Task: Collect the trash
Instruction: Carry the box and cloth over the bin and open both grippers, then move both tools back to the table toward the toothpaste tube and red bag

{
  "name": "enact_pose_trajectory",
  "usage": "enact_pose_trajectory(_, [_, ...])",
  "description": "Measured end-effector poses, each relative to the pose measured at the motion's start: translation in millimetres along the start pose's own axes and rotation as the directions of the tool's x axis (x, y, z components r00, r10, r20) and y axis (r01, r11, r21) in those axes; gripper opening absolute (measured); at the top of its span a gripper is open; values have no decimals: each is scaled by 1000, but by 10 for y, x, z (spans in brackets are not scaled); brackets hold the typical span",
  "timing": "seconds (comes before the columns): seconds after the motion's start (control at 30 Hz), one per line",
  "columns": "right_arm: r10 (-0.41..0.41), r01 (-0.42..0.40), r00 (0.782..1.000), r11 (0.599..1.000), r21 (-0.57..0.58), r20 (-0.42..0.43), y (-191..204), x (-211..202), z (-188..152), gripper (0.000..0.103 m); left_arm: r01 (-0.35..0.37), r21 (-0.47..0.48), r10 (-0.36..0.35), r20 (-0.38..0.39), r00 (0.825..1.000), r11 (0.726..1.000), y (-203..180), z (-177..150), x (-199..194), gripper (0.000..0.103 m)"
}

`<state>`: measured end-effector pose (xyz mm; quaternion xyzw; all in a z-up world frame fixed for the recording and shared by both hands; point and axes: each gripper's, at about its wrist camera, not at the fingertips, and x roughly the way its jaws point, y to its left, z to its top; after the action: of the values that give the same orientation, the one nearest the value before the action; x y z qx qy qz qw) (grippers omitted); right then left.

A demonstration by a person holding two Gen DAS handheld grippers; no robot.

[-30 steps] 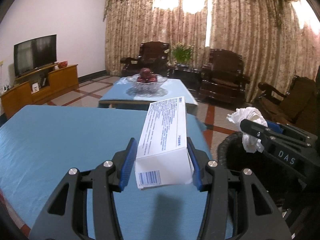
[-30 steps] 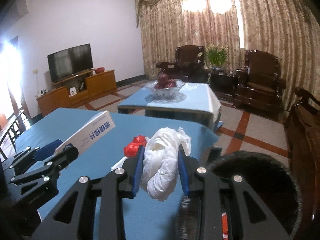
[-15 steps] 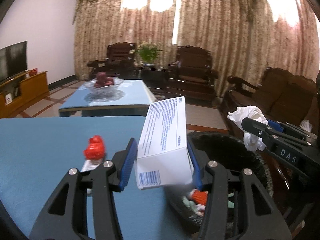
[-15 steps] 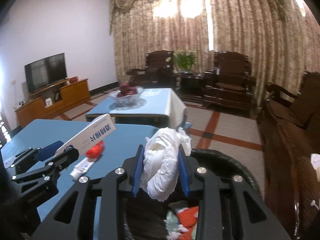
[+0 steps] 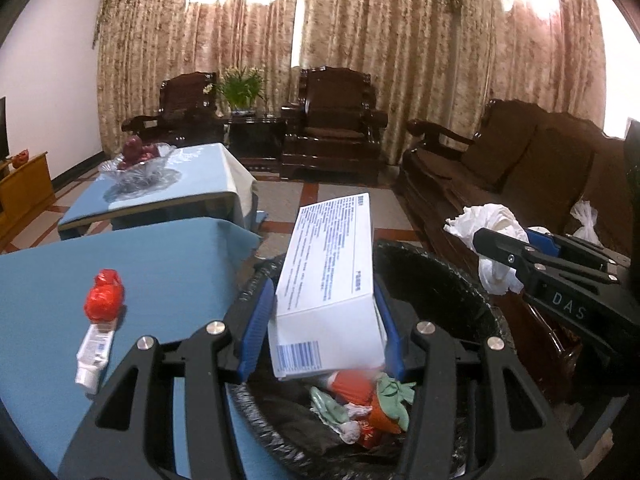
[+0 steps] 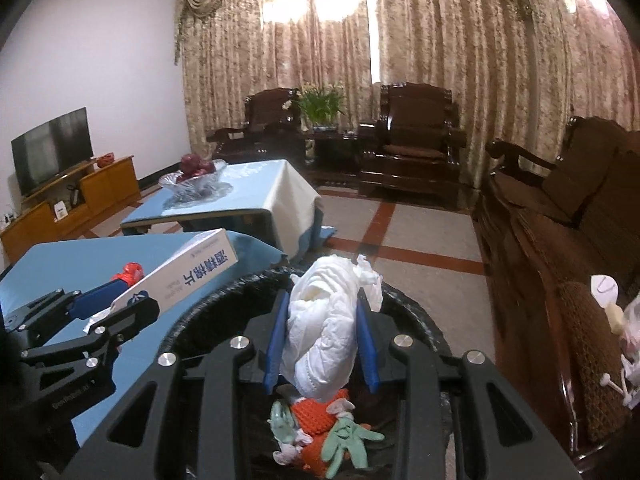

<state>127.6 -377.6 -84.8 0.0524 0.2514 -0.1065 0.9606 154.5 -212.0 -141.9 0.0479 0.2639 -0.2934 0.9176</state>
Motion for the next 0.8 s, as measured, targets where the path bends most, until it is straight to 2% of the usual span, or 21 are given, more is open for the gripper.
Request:
enact_pose_trajectory(0.1, [4, -4, 1000, 1000, -3, -10, -48, 69, -36, 35, 26, -5, -26, -21, 999, 1000, 21, -38, 85, 52])
enact_pose_trajectory(0.17, [-1, 1, 1000, 1000, -5, -13, -82, 88, -51, 41, 30, -5, -30, -27, 999, 1000, 25, -6, 114, 55])
enact_pose_trajectory(0.2, [-9, 9, 1000, 1000, -6, -14, -93, 100, -56, 43, 40, -10, -40, -27, 999, 999, 39, -4, 122, 64])
enact_pose_trajectory(0.23, [-15, 15, 1000, 1000, -9, -21, -108, 115, -69, 55, 44, -17, -45, -25, 999, 999, 51, 5, 116, 70])
enact_pose_trajectory(0.27, [-24, 24, 999, 1000, -10, -21, -112, 120, -76, 64, 46, -24, -46, -20, 999, 999, 68, 11, 104, 72])
enact_pose_trajectory(0.3, [-38, 37, 999, 999, -9, -16, -112, 112, -89, 67, 43, -26, -43, -16, 999, 999, 93, 15, 91, 72])
enact_pose_trajectory(0.37, [-55, 55, 998, 998, -5, -11, -118, 100, -100, 85, 32, -31, -33, -17, 999, 999, 134, 23, 68, 73])
enact_pose_trajectory(0.47, [-62, 62, 998, 998, 2, 4, -87, 59, -110, 96, 6, -52, -7, -9, 1000, 999, 279, 20, 0, 75])
enact_pose_trajectory(0.8, [11, -10, 1000, 1000, -19, 20, 314, 32, -61, 97, -133, -110, 136, 14, 991, 985, 927, -64, -428, 78])
